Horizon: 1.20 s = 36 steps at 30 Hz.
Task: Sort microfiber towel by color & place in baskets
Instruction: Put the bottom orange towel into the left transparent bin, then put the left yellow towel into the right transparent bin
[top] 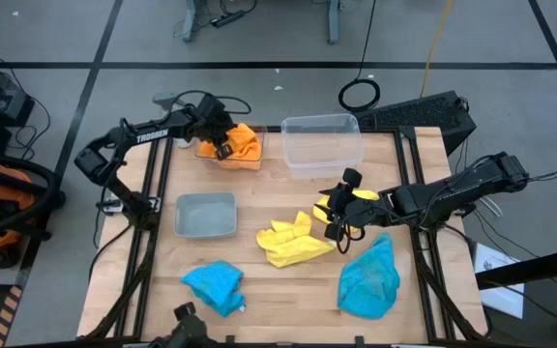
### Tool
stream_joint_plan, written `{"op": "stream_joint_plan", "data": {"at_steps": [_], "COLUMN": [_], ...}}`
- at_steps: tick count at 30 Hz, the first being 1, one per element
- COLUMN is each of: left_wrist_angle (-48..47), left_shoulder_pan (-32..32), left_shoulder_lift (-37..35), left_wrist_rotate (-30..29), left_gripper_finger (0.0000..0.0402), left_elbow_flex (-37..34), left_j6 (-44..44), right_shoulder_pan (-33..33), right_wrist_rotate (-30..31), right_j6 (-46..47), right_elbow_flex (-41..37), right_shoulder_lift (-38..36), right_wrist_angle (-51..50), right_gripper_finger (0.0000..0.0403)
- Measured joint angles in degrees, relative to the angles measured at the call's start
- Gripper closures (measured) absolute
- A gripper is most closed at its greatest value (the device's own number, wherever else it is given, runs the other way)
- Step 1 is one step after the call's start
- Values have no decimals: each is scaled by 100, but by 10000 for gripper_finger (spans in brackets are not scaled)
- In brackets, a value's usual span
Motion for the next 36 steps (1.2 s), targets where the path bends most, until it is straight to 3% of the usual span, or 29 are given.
{"op": "stream_joint_plan", "data": {"at_steps": [5, 16, 21, 36], "left_wrist_angle": [-233, -2177, -2867, -2373], "left_shoulder_pan": [34, -384, -379, -373], "left_shoulder_lift": [-113, -1365, -1567, -1563], "left_wrist_rotate": [149, 56, 37, 12], "left_gripper_finger": [387, 387, 387, 387], "left_elbow_flex": [3, 212, 212, -258], "left_j6": [-16, -311, -320, -260], "right_shoulder_pan": [0, -2, 0, 0], "right_wrist_rotate": [0, 2, 1, 0], "right_j6": [2, 15, 37, 28], "right_elbow_flex": [0, 0, 0, 0], "right_shoulder_lift": [0, 1, 1, 1], "right_wrist_angle": [-2, -44, -42, -42], "right_gripper_finger": [243, 243, 243, 243]}}
